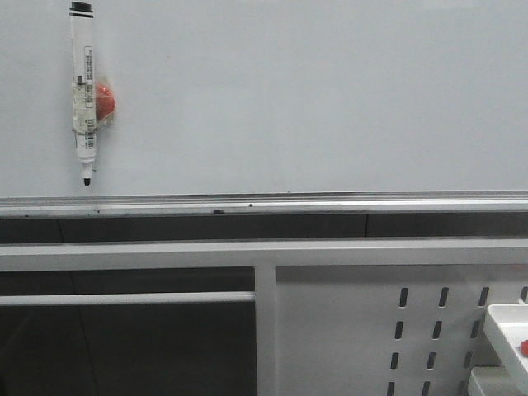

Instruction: Write number 1 on whiteboard

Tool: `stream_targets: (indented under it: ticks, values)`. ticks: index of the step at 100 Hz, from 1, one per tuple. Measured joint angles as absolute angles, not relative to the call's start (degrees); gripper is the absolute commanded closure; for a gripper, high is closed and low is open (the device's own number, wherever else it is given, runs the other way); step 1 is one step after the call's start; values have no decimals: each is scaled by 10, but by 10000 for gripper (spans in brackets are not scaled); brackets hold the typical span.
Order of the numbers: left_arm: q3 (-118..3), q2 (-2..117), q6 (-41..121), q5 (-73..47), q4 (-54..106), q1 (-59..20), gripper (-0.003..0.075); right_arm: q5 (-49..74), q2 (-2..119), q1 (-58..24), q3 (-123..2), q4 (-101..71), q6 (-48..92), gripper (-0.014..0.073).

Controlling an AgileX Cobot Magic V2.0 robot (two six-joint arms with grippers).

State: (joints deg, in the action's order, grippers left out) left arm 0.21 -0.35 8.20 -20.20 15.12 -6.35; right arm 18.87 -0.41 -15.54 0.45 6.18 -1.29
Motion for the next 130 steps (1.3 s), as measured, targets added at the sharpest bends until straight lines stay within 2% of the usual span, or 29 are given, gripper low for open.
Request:
stream_targets:
  ticks: [100,115,130]
  values:
    - [2,-4,82,-202,143,-63,740,187,-4,-155,4,62,-13,643]
    - [2,-4,82,-202,139,-63,740,139,-4,-155,4,55,-13,643]
    - [2,-4,82,-201,143,-63,740,51,-4,-155,4,-60,-13,643]
